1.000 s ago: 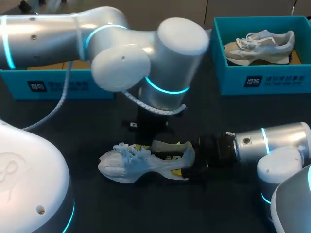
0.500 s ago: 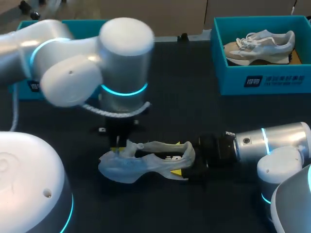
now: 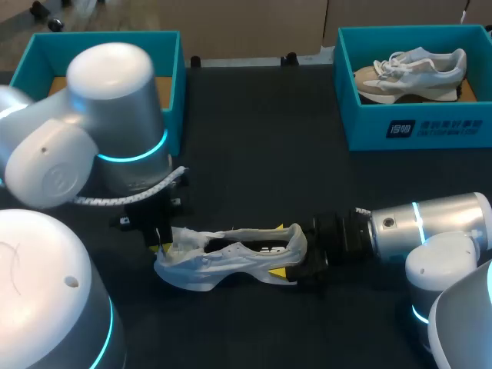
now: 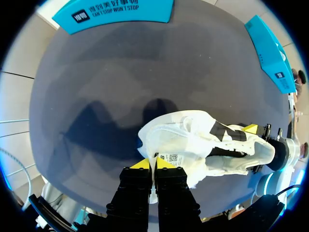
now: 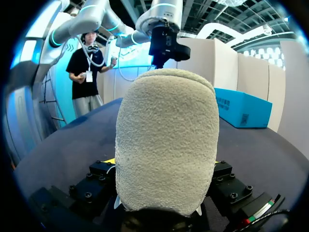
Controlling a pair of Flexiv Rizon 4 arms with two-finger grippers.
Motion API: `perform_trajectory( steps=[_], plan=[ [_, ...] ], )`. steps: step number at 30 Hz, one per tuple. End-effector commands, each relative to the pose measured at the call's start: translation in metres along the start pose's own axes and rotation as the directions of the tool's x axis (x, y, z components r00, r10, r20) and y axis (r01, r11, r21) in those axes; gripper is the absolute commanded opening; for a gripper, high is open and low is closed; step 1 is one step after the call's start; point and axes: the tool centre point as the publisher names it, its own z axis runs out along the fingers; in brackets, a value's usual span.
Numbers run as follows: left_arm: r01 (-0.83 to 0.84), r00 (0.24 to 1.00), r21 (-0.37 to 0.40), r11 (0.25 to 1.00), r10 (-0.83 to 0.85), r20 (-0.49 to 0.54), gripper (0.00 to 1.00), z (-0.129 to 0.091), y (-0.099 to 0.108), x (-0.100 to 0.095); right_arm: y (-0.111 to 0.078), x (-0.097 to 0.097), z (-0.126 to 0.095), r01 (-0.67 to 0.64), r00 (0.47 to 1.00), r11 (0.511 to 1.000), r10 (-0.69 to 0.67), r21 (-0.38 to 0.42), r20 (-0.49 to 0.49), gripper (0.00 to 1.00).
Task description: Take the shoe out of the shoebox, open the shoe tongue, remove and reinsert the insole, then place the shoe into the shoebox
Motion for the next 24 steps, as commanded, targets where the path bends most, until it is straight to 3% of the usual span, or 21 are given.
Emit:
perform_trajectory(
  steps=[1, 3, 9, 12, 20, 24],
  plan=[
    [-0.002, 0.975, -0.016, 1.000, -0.002, -0.221, 0.37, 0.015, -0.005, -0.007, -0.001, 0.000, -0.001, -0.001, 1.000, 1.000, 0.001, 0.004, 0.002, 0.00],
    [0.001, 0.977, -0.013, 1.000, -0.004, -0.213, 0.71, 0.015, -0.005, -0.009, -0.001, 0.000, -0.001, -0.001, 1.000, 1.000, 0.001, 0.004, 0.002, 0.00],
    [-0.038, 0.973, 0.050, 0.998, 0.048, -0.226, 0.97, -0.016, 0.001, -0.018, -0.001, 0.000, -0.001, -0.001, 1.000, 1.000, 0.001, 0.004, 0.002, 0.00],
    [-0.082, 0.962, 0.081, 0.993, 0.100, -0.255, 1.00, -0.039, 0.003, -0.015, -0.001, 0.000, -0.001, -0.001, 1.000, 1.000, 0.001, 0.004, 0.002, 0.00],
    [-0.265, 0.911, 0.157, 0.951, 0.300, -0.282, 1.00, -0.102, -0.006, 0.021, -0.001, 0.000, -0.001, -0.001, 1.000, 1.000, 0.001, 0.004, 0.002, 0.00],
    [-0.387, 0.869, 0.151, 0.909, 0.415, -0.268, 0.94, -0.119, -0.009, 0.041, -0.001, 0.000, -0.001, -0.001, 1.000, 1.000, 0.001, 0.004, 0.002, 0.00]
  ],
)
